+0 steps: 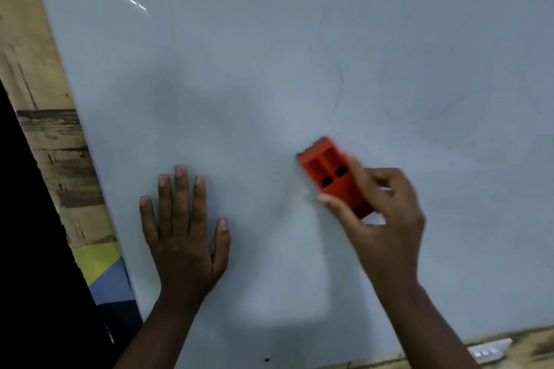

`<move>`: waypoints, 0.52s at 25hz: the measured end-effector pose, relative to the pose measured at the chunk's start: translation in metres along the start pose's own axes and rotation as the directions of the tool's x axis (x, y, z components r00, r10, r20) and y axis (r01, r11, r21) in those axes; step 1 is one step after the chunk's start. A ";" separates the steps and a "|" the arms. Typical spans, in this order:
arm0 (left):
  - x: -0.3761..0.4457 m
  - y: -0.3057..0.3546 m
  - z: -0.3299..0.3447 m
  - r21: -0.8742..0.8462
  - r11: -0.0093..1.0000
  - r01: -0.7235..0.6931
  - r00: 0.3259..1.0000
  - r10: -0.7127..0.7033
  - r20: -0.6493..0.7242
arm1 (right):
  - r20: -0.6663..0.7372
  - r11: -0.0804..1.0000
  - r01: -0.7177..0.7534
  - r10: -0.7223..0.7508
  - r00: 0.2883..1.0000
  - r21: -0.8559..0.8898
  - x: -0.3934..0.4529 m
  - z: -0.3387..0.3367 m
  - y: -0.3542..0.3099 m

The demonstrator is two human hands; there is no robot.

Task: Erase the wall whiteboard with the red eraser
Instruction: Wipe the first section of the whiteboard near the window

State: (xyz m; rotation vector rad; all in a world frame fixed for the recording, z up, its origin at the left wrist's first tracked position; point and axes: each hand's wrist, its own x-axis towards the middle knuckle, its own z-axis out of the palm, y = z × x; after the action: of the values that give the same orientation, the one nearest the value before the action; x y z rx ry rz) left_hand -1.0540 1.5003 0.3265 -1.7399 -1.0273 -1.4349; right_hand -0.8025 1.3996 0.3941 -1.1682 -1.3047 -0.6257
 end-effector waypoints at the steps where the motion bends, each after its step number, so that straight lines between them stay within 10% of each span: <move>1: 0.001 -0.001 0.000 0.004 1.000 -0.008 1.000 0.008 0.007 | -0.041 0.996 -0.080 0.081 0.996 0.034 0.004 -0.008 0.009; 7: 0.016 0.011 -0.018 -0.103 0.990 0.092 0.994 -0.098 -0.052 | -0.186 0.858 -0.443 0.494 0.849 0.259 -0.006 -0.040 0.048; 13: 0.117 0.003 -0.029 -0.052 0.998 0.044 0.984 -0.052 -0.168 | -0.296 0.901 -0.357 0.421 0.858 0.246 0.054 -0.027 0.032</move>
State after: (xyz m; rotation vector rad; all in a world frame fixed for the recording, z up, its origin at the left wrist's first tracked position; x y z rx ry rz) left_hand -1.0540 1.4926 0.4469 -1.6036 -0.9570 -1.6198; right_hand -0.7514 1.3994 0.4394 -1.0738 -0.7766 -0.3760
